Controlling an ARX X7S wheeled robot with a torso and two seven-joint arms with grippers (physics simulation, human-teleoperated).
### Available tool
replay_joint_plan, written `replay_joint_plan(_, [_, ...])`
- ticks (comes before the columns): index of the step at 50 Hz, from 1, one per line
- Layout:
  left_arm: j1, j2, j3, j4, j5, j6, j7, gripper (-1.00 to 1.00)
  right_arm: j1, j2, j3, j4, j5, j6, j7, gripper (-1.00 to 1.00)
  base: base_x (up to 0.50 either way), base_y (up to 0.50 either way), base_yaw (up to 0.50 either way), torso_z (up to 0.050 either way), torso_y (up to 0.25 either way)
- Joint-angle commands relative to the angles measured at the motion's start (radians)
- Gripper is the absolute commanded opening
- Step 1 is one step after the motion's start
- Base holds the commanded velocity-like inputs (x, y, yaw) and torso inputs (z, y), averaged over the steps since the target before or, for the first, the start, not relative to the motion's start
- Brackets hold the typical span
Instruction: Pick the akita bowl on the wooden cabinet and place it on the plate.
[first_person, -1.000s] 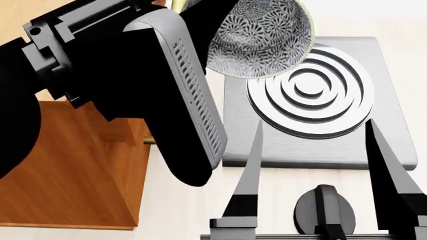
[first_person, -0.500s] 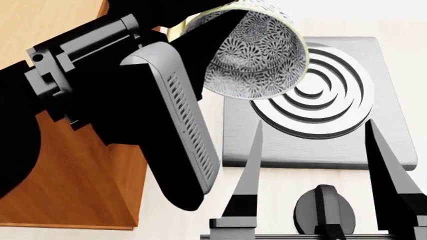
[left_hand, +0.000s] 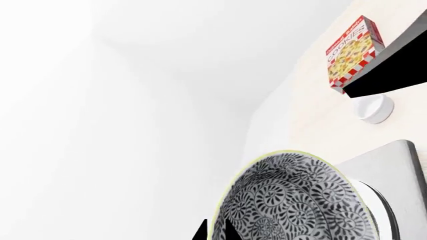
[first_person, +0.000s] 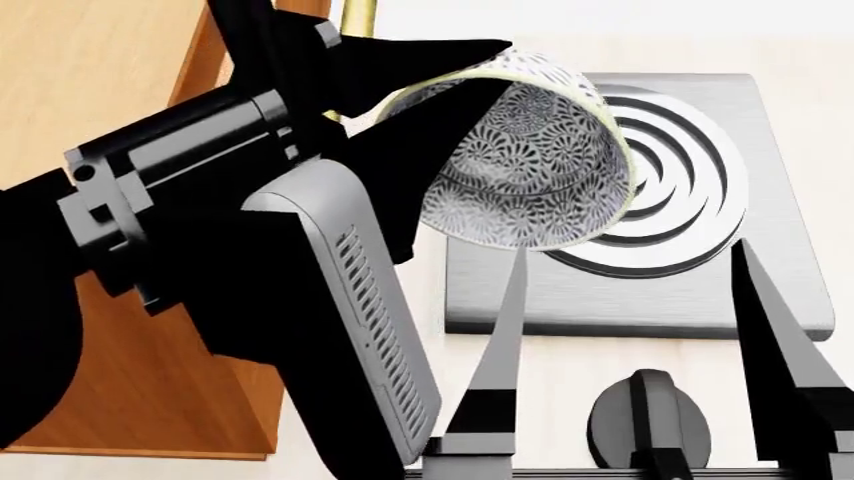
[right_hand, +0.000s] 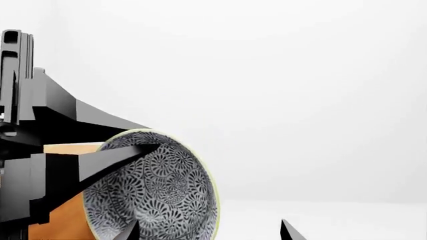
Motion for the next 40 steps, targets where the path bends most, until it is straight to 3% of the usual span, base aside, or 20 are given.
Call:
replay_joint_plan(1, [0.014,-0.015,-0.013,0.040,0.007,-0.004,-0.019,-1.00,0.000,-0.003,0.000,0.001,-0.001,0.008,0.000,1.00,0.00,0.00,0.00,0.000,0.000])
replay_joint_plan(40, [0.043,-0.043,-0.027,0.131,-0.021,-0.035,-0.038,-1.00,-0.019,-0.005,0.015,0.031,0.037,-0.037,-0.011,1.00,0.00,0.00,0.00,0.000,0.000])
